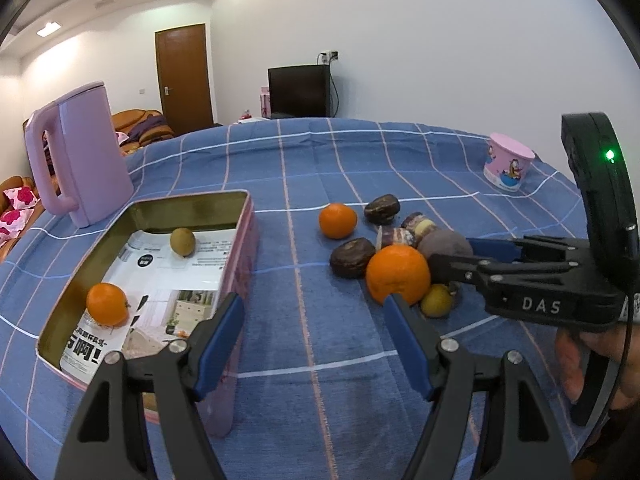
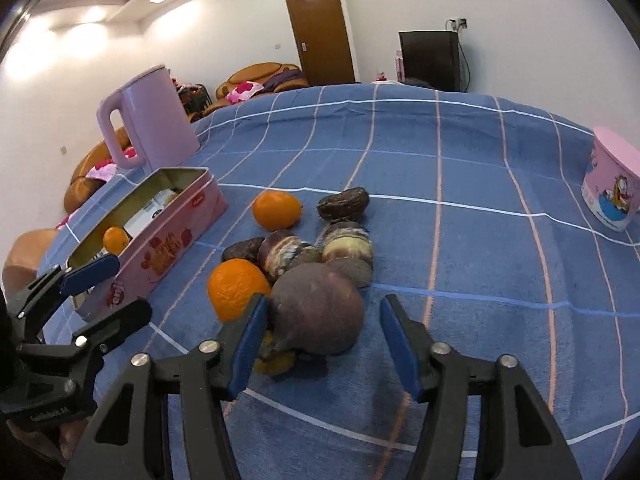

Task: Organize fruits
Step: 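Move both tools back to the fruit pile and grasp the dark purple fruit with the right tool, then grasp a small yellow-green fruit with the left tool while the right tool holds the purple fruit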

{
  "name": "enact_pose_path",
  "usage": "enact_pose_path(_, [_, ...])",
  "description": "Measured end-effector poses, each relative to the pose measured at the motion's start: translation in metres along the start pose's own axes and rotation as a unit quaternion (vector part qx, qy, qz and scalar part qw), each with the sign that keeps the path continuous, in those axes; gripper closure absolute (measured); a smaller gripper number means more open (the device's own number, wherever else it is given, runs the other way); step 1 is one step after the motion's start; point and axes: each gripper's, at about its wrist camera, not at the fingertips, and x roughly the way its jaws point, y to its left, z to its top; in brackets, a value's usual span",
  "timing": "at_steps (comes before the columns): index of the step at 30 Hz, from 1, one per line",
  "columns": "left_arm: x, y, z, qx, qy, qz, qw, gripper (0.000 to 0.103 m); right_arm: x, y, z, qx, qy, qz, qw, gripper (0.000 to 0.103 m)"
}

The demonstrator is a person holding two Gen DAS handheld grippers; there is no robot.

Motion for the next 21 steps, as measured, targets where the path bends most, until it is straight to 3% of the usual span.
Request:
enact_pose_path(5, [-0.001, -0.004, 0.001, 0.002, 0.000, -0.006, 1.0000, 0.028, -0.012, -0.005, -0.004, 0.001, -0.021, -0.006, 1.000, 0.053])
enact_pose_path(9, [0.000, -0.015, 0.002, 0.010, 0.003, -0.016, 0.9998, 0.028, -0.034, -0.004, -0.009, -0.028, -0.056, -0.085, 0.994, 0.053])
enact_pose_path(14, [0.007, -0.034, 0.002, 0.014, 0.020, -0.034, 0.9991, 0.029, -0.045, -0.012, -0.016, -0.024, -0.067, -0.122, 0.990, 0.053])
enact_pose_path(17, [0.009, -0.047, 0.001, 0.020, 0.027, -0.042, 0.9985, 0.032, -0.049, -0.018, -0.015, -0.021, -0.073, -0.141, 0.987, 0.053])
enact_pose_path(21, [0.015, -0.063, 0.000, 0.022, 0.051, -0.068, 0.9961, 0.046, -0.051, -0.029, -0.013, -0.007, -0.078, -0.147, 0.986, 0.053])
